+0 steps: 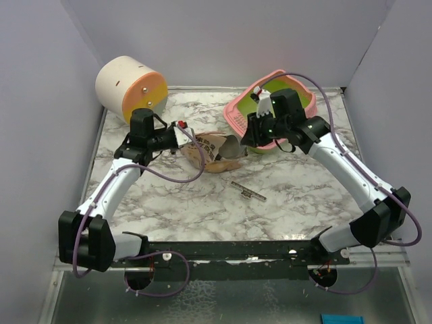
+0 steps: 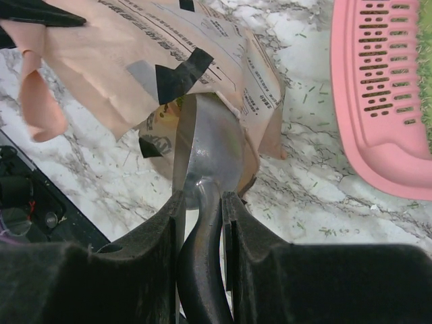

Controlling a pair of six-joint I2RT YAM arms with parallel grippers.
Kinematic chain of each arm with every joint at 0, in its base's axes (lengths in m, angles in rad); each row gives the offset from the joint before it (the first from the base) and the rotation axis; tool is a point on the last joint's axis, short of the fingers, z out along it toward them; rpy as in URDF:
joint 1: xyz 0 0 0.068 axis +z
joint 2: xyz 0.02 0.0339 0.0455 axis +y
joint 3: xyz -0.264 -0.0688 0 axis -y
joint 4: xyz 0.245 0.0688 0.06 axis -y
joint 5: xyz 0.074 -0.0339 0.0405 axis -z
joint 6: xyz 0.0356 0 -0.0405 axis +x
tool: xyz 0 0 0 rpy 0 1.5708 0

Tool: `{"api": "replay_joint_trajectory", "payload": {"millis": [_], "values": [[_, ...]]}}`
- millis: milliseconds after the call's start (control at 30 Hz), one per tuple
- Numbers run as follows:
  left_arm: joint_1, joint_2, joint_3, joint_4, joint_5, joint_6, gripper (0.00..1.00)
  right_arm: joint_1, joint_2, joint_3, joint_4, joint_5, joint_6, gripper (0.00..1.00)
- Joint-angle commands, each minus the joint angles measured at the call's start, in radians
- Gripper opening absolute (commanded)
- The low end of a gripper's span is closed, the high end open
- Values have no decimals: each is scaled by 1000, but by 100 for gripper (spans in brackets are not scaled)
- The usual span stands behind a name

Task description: Fill the litter box with clean litter

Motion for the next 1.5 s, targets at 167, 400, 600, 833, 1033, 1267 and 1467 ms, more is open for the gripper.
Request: {"api": "replay_joint_trajectory", "payload": {"millis": [167, 400, 600, 833, 1033, 1267, 1467], "values": [[-6, -168, -206, 379, -16, -214, 1, 163, 77, 7, 47, 300, 108, 1], [-47, -190, -216, 417, -91, -235, 7, 246, 144, 56, -15, 543, 154, 1], [-60, -200, -188, 414, -69, -278, 12, 258, 176, 67, -22, 629, 169, 1], [-68, -182, -144, 308, -73, -287, 0, 243, 238, 34, 56, 573, 174, 1], [-68, -104, -20, 170, -82, -307, 0, 162, 222, -50, 174, 411, 190, 1], [-68, -28, 104, 122, -34, -375, 0, 102, 233, -74, 209, 340, 179, 1], [-107, -60, 78, 152, -98, -410, 0, 97, 309, -61, 235, 296, 180, 1]]}}
